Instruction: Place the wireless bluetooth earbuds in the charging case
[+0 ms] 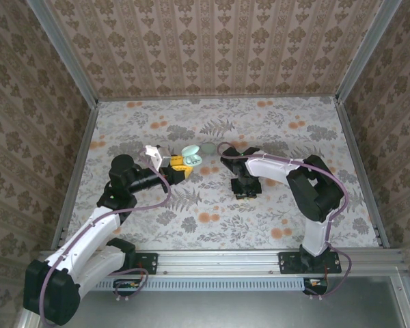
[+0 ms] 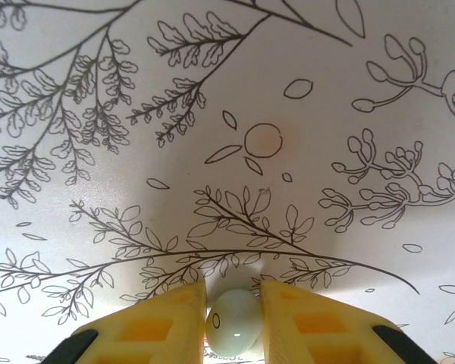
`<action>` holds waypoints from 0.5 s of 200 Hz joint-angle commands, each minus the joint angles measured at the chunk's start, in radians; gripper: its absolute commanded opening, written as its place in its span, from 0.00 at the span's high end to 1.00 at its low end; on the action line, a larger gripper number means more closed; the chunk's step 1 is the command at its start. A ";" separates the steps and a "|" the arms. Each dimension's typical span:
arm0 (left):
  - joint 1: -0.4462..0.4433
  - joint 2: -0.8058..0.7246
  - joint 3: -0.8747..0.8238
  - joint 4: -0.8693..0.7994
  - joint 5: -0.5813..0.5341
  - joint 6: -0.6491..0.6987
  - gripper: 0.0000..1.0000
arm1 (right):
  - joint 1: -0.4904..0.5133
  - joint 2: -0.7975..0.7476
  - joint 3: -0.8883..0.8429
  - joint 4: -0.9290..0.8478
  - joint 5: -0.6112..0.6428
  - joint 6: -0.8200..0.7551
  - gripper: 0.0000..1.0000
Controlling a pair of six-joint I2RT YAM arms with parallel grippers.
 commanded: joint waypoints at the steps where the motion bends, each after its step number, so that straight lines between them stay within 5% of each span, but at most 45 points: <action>1: 0.007 -0.006 0.014 -0.004 0.008 0.018 0.96 | 0.003 -0.051 -0.005 -0.016 0.025 -0.018 0.76; 100: 0.000 0.018 0.033 0.035 0.065 -0.011 0.97 | 0.003 -0.445 -0.044 0.140 -0.150 -0.059 0.82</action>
